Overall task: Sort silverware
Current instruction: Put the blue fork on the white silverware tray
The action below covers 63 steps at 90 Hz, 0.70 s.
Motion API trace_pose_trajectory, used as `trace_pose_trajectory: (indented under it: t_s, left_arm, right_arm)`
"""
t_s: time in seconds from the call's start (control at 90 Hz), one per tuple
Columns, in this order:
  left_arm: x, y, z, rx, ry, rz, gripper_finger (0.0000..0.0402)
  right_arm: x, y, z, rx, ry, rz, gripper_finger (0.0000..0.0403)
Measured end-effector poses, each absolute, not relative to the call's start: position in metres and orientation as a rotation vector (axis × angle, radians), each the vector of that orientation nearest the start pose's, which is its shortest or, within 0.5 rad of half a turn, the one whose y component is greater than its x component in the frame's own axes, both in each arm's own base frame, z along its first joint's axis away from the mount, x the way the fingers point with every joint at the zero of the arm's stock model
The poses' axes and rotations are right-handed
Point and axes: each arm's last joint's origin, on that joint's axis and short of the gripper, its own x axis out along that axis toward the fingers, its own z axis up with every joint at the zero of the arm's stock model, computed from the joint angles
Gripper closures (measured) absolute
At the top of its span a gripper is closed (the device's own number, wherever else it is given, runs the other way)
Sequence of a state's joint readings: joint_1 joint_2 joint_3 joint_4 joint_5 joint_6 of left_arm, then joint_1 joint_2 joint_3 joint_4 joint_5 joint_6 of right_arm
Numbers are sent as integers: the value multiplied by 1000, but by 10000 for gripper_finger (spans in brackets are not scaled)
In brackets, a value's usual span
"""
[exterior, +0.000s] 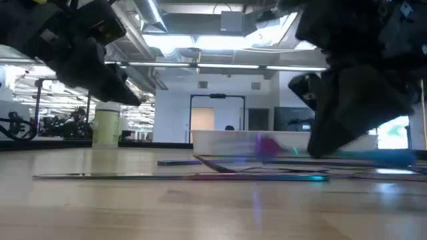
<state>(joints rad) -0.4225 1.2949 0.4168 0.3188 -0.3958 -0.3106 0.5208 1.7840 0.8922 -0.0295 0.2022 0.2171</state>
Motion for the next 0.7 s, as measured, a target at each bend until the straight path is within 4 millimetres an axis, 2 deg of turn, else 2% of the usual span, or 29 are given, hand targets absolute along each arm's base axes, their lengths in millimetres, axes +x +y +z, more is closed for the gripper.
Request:
trace_pose_trajectory:
  t_s: [0.411, 0.556, 0.7]
  left_arm:
    - [222, -86, 170, -113, 370, 33, 270]
    - [221, -88, 170, -35, 370, 10, 270]
    - [223, -88, 173, -48, 337, 8, 270]
  right_arm:
    - [298, 137, 174, 65, 770, 71, 402]
    - [296, 127, 195, 150, 719, 65, 402]
    - [289, 117, 223, 171, 621, 30, 403]
